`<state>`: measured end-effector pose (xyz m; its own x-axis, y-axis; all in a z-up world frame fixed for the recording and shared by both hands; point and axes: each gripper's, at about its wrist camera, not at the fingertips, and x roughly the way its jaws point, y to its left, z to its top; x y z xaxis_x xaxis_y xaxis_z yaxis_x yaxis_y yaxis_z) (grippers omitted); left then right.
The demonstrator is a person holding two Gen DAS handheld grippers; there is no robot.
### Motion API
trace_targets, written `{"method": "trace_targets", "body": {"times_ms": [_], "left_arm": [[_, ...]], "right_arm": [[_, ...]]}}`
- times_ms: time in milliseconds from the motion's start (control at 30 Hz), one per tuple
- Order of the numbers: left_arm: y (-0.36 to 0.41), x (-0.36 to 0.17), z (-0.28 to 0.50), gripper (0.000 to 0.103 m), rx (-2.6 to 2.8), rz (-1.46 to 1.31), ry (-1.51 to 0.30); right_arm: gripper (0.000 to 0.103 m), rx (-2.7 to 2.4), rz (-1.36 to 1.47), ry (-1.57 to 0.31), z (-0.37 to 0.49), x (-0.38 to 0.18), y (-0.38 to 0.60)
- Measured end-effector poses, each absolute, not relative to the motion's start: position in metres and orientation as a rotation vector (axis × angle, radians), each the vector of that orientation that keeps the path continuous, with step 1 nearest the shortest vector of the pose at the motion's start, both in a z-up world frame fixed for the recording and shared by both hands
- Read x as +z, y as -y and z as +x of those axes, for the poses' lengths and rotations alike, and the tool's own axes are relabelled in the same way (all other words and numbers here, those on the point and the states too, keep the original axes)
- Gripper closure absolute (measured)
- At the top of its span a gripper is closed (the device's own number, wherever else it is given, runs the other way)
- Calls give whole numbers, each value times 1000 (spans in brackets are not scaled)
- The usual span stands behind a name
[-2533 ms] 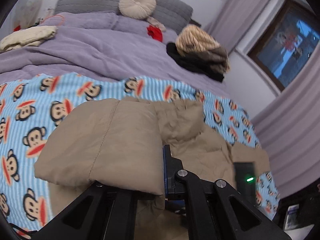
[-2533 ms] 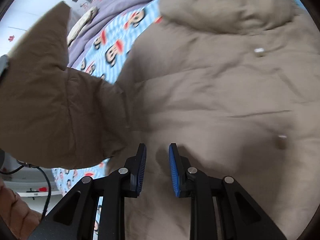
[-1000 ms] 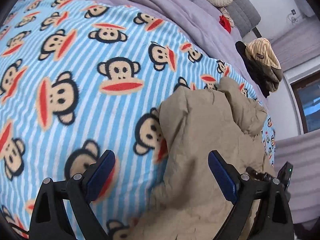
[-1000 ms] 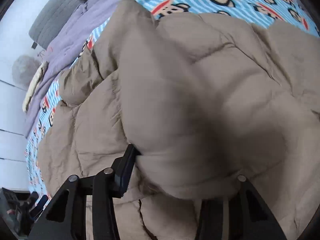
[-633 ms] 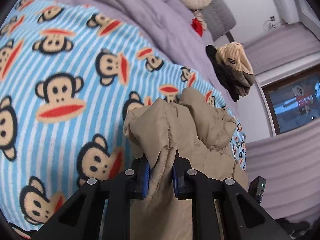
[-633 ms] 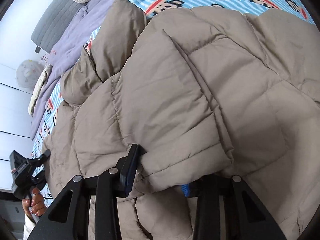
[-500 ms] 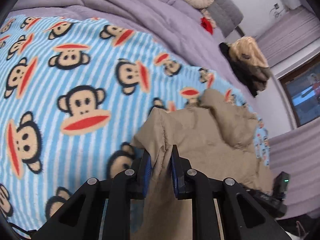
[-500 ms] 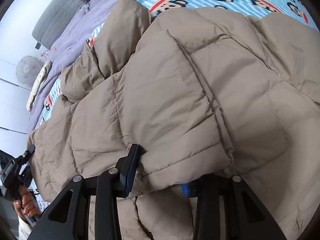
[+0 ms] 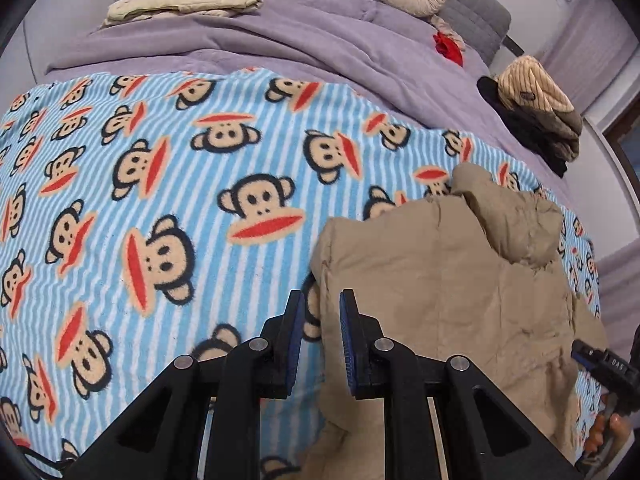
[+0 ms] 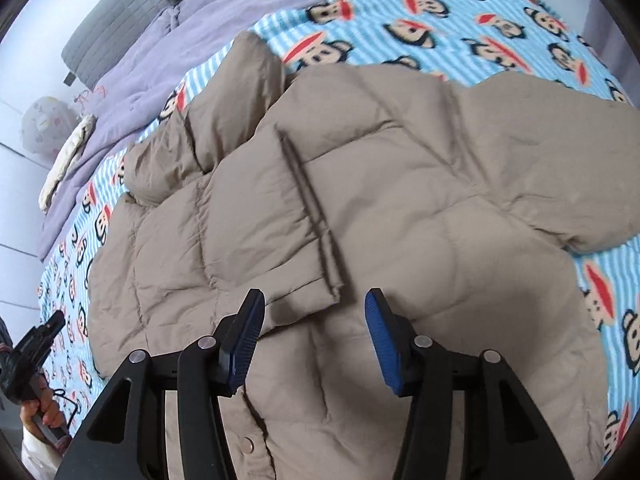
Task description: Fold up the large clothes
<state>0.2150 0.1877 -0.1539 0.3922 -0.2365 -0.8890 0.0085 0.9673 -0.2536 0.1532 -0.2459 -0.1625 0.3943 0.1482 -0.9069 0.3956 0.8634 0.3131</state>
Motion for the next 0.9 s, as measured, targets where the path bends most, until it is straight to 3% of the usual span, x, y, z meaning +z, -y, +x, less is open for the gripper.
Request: {"method": "trace_targets", "body": {"times_ms": [67, 267, 567, 667, 700, 733, 800, 900], "left_arm": [[-168, -172, 210, 83, -155, -178, -1211], [-130, -210, 190, 83, -80, -18, -1270], [-105, -155, 162, 83, -92, 35, -1235], [-82, -138, 145, 83, -117, 37, -1218], [-72, -134, 140, 78, -126, 44, -1219], [-63, -131, 135, 46, -133, 50, -1219], [-46, -122, 125, 4, -138, 58, -1184], [-15, -111, 111, 3, -175, 120, -1139]], "right_arm": [[68, -118, 508, -1150, 162, -157, 239], [69, -90, 389, -1297, 184, -199, 220], [68, -56, 544, -1292, 140, -189, 262], [57, -44, 574, -1288, 121, -180, 270], [52, -41, 589, -1288, 114, -179, 272], [51, -38, 603, -1289, 108, -178, 275], [51, -41, 624, -1290, 92, -178, 284], [47, -52, 659, -1287, 78, -177, 295]]}}
